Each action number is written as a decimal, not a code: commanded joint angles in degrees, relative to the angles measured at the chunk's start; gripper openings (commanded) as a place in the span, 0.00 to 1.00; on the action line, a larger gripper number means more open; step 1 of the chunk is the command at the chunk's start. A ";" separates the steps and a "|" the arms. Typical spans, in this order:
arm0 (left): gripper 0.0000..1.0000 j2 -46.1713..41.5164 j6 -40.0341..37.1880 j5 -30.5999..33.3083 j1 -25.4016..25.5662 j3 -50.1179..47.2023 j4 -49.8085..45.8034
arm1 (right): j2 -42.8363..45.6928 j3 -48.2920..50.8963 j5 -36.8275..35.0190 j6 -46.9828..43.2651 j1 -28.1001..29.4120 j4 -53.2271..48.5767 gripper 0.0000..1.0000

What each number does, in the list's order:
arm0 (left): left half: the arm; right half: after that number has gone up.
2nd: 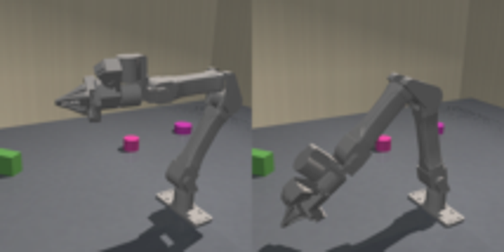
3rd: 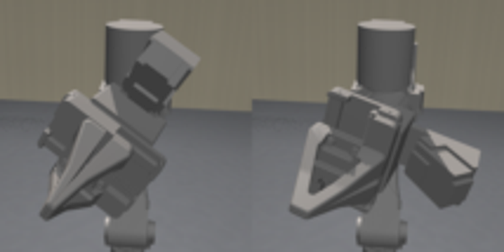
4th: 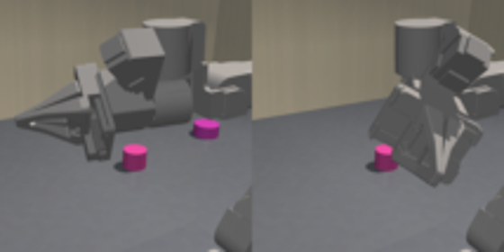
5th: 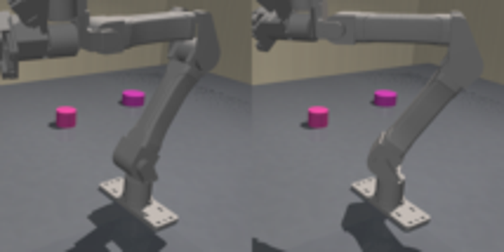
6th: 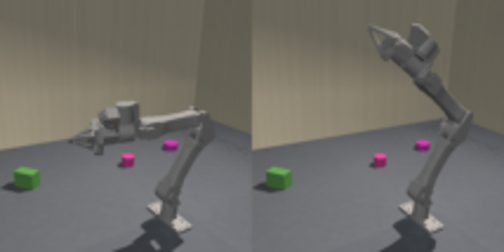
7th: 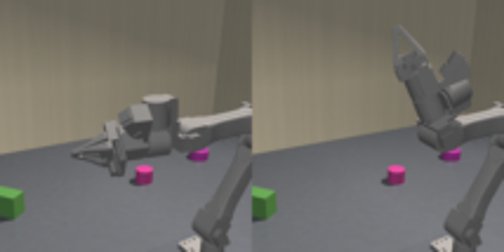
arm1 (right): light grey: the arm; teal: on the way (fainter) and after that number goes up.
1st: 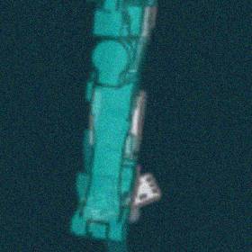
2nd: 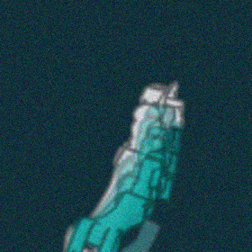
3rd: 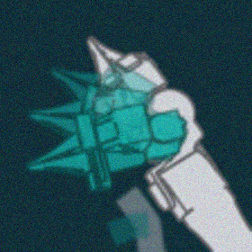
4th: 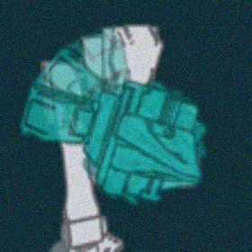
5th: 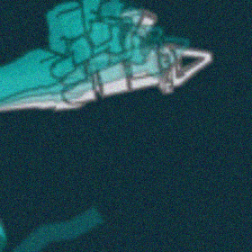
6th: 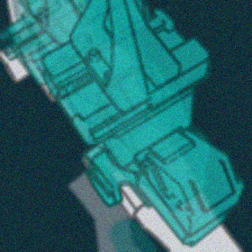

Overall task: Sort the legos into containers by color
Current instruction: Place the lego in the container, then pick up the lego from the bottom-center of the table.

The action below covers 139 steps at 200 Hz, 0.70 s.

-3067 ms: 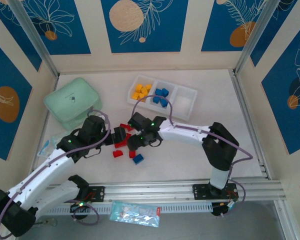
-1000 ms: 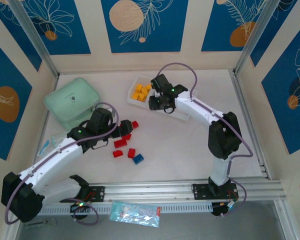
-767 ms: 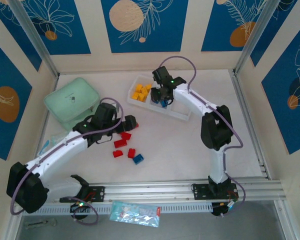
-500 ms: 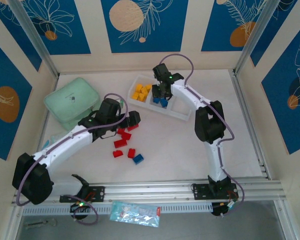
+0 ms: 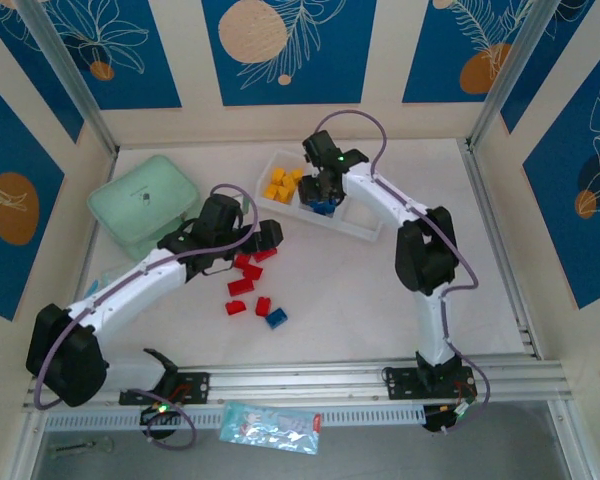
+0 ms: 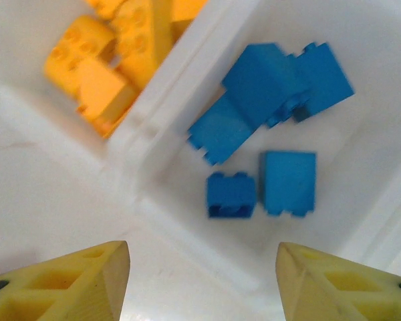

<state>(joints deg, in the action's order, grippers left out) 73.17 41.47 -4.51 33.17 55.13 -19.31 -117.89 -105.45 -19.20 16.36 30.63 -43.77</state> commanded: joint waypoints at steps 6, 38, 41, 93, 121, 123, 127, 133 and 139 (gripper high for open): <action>0.99 -3.99 -1.96 -0.78 -0.80 -0.73 -2.79 | 9.04 7.82 3.75 2.03 3.15 1.67 0.62; 0.99 -8.22 -2.71 0.93 -0.83 -3.58 -7.31 | 15.31 16.98 4.24 3.51 7.55 2.26 0.64; 0.99 -8.70 -2.69 1.18 -0.83 -3.96 -7.58 | 15.84 18.01 4.54 3.78 7.96 2.40 0.64; 0.99 -16.01 -0.72 3.19 -1.00 -9.78 -12.51 | 20.87 29.24 7.77 7.16 15.95 4.10 0.67; 0.99 -19.72 0.77 4.34 -1.04 -11.77 -15.40 | 21.94 34.17 9.90 9.99 21.01 6.85 0.69; 0.99 -20.03 0.90 4.47 -1.03 -11.90 -15.65 | 22.00 34.65 10.00 10.18 21.39 7.21 0.69; 0.99 -20.55 1.04 4.65 -1.05 -12.16 -16.01 | 22.08 35.45 10.33 10.53 22.10 7.74 0.70; 0.99 -21.38 1.19 4.99 -1.09 -12.57 -16.47 | 22.16 36.31 10.87 10.98 23.05 8.37 0.71; 0.99 -22.13 1.45 5.25 -1.09 -12.94 -17.00 | 22.04 36.77 11.11 11.57 24.00 8.52 0.71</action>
<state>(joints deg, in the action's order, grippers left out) 54.15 41.32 -1.50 32.99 43.64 -32.21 -98.39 -71.33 -11.62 24.23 51.27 -37.78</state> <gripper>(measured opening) 0.993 0.703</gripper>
